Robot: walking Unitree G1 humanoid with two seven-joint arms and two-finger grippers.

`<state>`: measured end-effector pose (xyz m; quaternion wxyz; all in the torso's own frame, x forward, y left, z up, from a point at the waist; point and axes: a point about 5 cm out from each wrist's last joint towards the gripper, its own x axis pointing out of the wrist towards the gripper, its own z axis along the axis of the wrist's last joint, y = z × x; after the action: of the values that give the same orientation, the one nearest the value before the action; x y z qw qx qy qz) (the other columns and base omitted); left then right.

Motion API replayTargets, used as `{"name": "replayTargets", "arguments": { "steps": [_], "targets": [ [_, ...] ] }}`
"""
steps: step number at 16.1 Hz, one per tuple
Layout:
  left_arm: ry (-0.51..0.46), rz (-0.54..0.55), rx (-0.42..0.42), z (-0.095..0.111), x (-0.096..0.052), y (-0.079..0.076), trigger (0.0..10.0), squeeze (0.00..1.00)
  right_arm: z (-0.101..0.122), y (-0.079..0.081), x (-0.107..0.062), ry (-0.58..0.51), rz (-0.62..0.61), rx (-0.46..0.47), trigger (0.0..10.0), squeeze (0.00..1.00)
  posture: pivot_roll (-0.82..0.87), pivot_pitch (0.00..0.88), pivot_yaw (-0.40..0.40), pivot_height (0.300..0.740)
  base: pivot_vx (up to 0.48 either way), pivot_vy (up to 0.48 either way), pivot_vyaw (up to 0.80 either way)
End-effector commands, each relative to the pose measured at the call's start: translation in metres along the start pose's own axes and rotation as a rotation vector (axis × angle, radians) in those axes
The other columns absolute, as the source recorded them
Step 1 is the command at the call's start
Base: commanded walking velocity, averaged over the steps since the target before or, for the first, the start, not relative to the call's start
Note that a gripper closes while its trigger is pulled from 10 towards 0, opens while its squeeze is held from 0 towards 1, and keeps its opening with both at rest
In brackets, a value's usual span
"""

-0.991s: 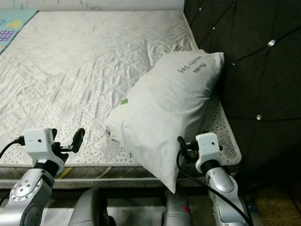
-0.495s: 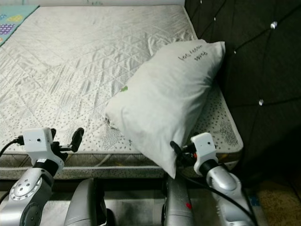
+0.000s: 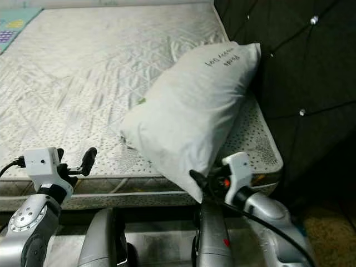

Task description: Clean up the room

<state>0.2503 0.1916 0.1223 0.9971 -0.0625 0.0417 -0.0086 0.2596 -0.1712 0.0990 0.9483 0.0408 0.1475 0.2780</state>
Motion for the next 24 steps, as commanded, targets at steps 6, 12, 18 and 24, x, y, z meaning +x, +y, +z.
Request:
{"name": "replayTargets", "arguments": {
  "steps": [6, 12, 18, 24],
  "targets": [
    [0.012, 0.008, 0.018, 0.003, 0.003, 0.007, 10.0, 0.00, 0.009, 0.031, 0.026, -0.005, -0.150, 0.118, 10.0, 0.00, -0.10, 0.136, 0.061, 0.554, 0.000, 0.000, 0.00],
    [0.013, 0.037, 0.018, 0.002, -0.004, 0.012, 10.0, 0.00, 0.024, 0.055, 0.058, -0.010, -0.190, 0.157, 0.0, 0.00, -0.08, 0.123, 0.052, 0.554, 0.000, 0.000, 0.00],
    [0.003, 0.043, 0.014, 0.005, -0.001, 0.012, 10.0, 0.00, 0.033, 0.045, 0.070, -0.028, -0.262, 0.153, 0.0, 0.00, -0.08, 0.116, 0.050, 0.554, 0.000, 0.000, 0.00],
    [-0.002, 0.039, 0.008, 0.003, 0.002, 0.009, 10.0, 0.00, 0.031, 0.029, 0.069, -0.045, -0.316, 0.163, 0.0, 0.00, -0.09, 0.094, 0.050, 0.554, 0.000, 0.000, 0.00]
  ]
}}
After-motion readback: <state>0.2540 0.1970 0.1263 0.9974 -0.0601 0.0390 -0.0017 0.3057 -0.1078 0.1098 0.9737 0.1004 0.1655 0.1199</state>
